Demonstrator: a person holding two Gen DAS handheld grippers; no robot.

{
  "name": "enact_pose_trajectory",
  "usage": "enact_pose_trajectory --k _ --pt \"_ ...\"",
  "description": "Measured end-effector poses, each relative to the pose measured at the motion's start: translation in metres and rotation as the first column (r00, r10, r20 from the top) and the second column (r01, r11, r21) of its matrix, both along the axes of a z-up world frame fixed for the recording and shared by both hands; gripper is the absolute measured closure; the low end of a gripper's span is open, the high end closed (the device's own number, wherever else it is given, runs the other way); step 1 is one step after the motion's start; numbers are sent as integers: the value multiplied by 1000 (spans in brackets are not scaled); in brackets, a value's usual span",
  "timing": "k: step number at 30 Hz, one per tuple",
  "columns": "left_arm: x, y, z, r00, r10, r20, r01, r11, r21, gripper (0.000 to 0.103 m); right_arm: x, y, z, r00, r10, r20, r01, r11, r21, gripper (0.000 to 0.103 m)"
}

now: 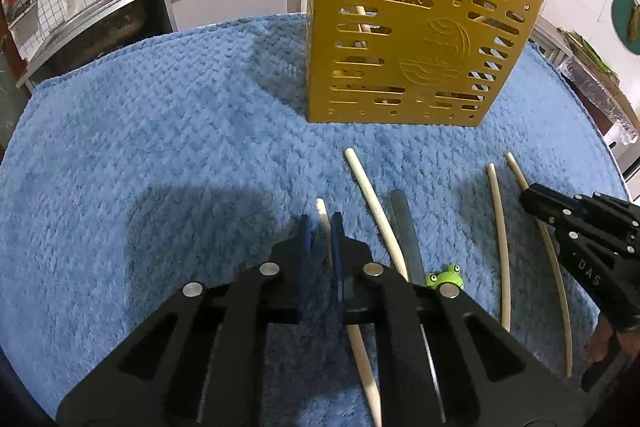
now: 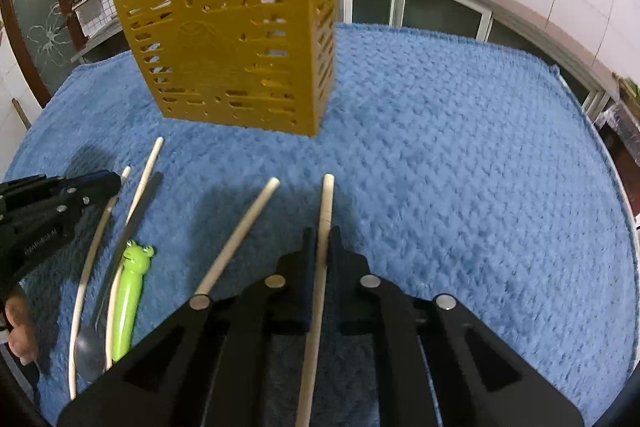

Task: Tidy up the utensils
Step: 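Close the left tool on a wooden chopstick while the right tool grasps another chopstick, then lift the left tool's chopstick off the towel while the right tool lifts its chopstick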

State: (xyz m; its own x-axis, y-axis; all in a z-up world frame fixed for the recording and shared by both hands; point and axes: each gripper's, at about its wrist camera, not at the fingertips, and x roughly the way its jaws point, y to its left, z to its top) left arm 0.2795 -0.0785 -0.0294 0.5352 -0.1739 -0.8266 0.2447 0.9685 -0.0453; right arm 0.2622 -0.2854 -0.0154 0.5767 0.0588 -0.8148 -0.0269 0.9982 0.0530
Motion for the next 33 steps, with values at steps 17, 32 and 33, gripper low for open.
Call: enact_pose_trajectory --k 17,32,33 --pt "-2 -2 3 999 21 25 -20 1000 -5 103 10 -15 4 998 -42 -42 47 992 120 97" --pt "-5 1 0 999 18 -49 -18 1000 2 100 -10 -31 11 998 -70 -1 70 991 118 96" --pt "-5 0 0 999 14 -51 -14 1000 4 98 -10 -31 10 998 -70 -1 70 991 117 96"
